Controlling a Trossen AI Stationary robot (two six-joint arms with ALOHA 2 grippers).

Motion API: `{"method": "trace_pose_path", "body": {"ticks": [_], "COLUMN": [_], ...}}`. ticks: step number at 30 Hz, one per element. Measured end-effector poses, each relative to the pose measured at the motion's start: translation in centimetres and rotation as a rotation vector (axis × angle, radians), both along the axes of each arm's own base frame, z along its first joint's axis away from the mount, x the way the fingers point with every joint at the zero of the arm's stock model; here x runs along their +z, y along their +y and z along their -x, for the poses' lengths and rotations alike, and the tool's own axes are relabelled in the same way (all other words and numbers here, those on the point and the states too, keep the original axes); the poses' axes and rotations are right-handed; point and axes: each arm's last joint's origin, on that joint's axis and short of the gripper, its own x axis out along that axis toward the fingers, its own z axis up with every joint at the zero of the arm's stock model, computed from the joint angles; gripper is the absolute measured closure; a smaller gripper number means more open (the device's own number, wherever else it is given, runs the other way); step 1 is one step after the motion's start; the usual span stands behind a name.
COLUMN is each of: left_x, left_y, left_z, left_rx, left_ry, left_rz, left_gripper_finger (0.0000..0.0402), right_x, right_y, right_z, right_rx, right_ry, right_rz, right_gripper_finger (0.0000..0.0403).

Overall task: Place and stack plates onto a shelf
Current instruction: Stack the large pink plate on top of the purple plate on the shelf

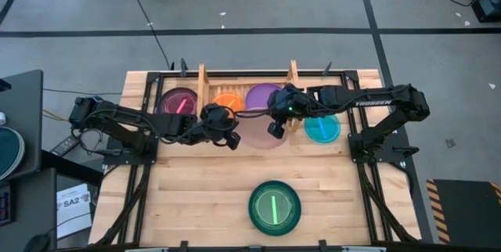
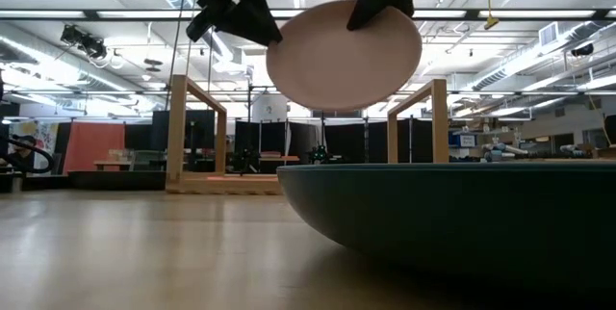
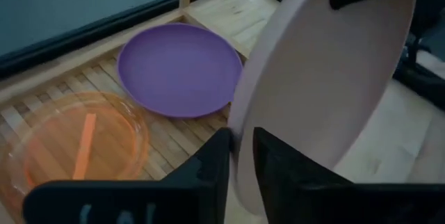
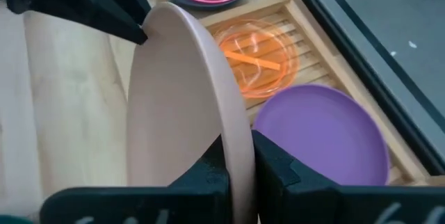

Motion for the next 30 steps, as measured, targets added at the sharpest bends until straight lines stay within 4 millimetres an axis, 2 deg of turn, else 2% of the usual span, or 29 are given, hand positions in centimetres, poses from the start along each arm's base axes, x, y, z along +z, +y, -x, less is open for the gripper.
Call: {"method": "trace_pose_path", "body": {"ticks": [5,12,19,25,30], "left_x": [-0.1,-0.4,-0.6,-0.6,-0.6], "left_y": [0.0,0.0,0.0,0.0,0.0], "left_z": [0.1,0.4,0.5,0.5,0.5], "left_rx": [-0.038,-0.097,-0.107,-0.107,-0.109], "left_ry": [0.044,0.146,0.174,0.174,0.175], "left_rz": [-0.054,-0.129,-0.144,-0.145,-0.143], "left_gripper_finger": [0.0287,0.0246,0.0241,0.0241,0.0241], "right_x": [0.0,0.0,0.1,0.3,-1.7], "right_y": [-1.2,-4.8,-10.0,-14.3,-17.0], "right_z": [0.1,0.6,1.9,3.1,2.3], "right_rx": [-0.009,-0.062,-0.068,-0.076,-0.041], "right_ry": [0.011,0.035,0.027,-0.05,-0.07], "right_rz": [0.023,0.066,0.027,-0.004,-0.087], "right_gripper_finger": [0.0361,0.0361,0.0361,0.0361,0.0361]}}
